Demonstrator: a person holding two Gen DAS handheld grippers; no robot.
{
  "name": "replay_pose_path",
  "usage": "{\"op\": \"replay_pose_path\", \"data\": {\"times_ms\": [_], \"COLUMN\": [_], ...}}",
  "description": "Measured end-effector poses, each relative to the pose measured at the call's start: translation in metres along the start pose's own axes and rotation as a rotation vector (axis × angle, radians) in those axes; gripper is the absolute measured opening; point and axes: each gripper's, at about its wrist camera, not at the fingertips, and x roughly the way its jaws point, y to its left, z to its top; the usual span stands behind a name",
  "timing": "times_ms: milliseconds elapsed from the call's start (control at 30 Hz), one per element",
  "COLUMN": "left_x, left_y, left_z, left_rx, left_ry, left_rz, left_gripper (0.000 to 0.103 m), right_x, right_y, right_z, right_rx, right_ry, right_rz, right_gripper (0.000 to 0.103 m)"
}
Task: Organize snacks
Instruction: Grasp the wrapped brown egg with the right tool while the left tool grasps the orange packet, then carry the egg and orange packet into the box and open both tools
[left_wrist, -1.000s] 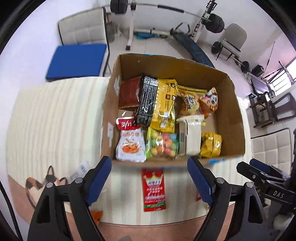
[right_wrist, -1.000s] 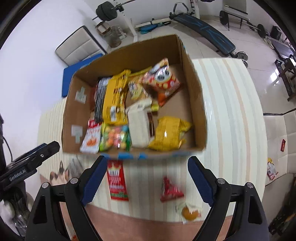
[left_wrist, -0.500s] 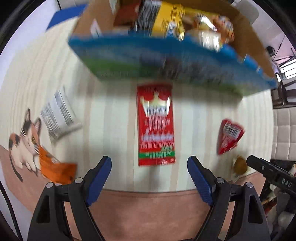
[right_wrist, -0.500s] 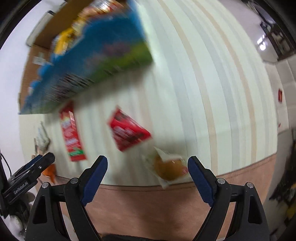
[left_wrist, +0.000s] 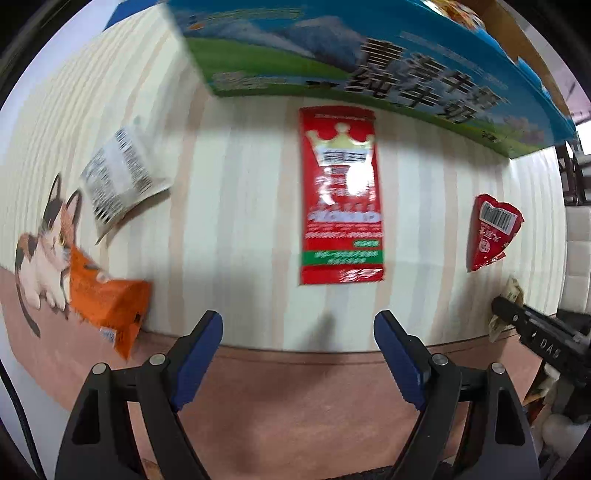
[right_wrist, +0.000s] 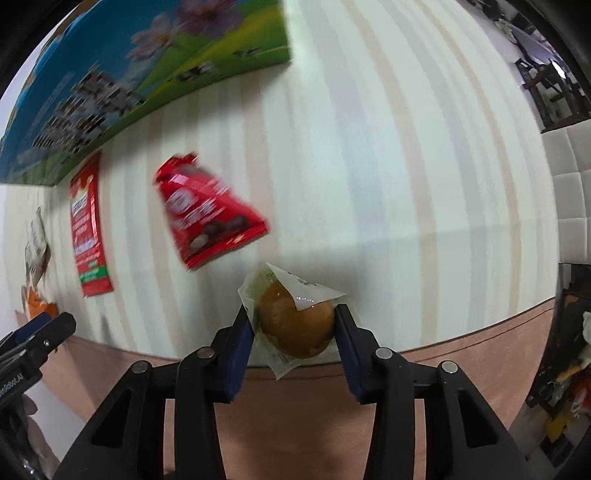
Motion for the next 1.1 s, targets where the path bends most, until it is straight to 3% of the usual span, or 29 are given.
{"op": "replay_pose_path", "data": {"times_ms": [100,400,667,767,833,867,900,967,1100], "left_x": [-0.009,-0.014,0.020,0.033,0.036,0.038,0.036,0.033,0.026], "left_y": [0.035,0.191,0.236,0.242,0.241,0.237,0.232,0.217,0.166], "left_z": [-0.006,-0.025,-0.023,-0.011,-0.003,-0.001,0.004,0.009,0.010], "left_rx": [-0.112,-0.640,-0.826,-0.838,-0.814,-0.784,-0.758,-0.662,-0.421], "left_ry": [-0.008,0.001,0.069,0.090,0.079,0.085,0.088,0.067,0.047], "left_rz": [-0.038,-0.155,-0.237,-0.250,-0.229,-0.219,-0.208,-0.161,-0.057], "left_gripper": [0.084,0.084,0.084,0.084,0.071,0.056,0.054,0.047,0.047], "right_x": [-0.001,0.004,0.013,0.013,0.012,0.011,0.011,0.006,0.000], "right_y": [0.019,0.117,0.174,0.183,0.181,0.181,0.179,0.167,0.148], "right_z": [-0.008,-0.004,0.007,0.012,0.011,0.011,0.012,0.011,0.008], "right_rx": [-0.030,-0.158,-0.237,-0.245,-0.248,-0.249,-0.249,-0.247,-0.233], "right_ry": [0.002,0.006,0.001,0.004,0.005,0.005,0.005,0.008,0.018], "right_rz": [0.027,0.109,0.084,0.077,0.072,0.070,0.068,0.064,0.065], "right_gripper": [0.046,0.046,0.046,0.046,0.046,0.046,0.046,0.046,0.046]}}
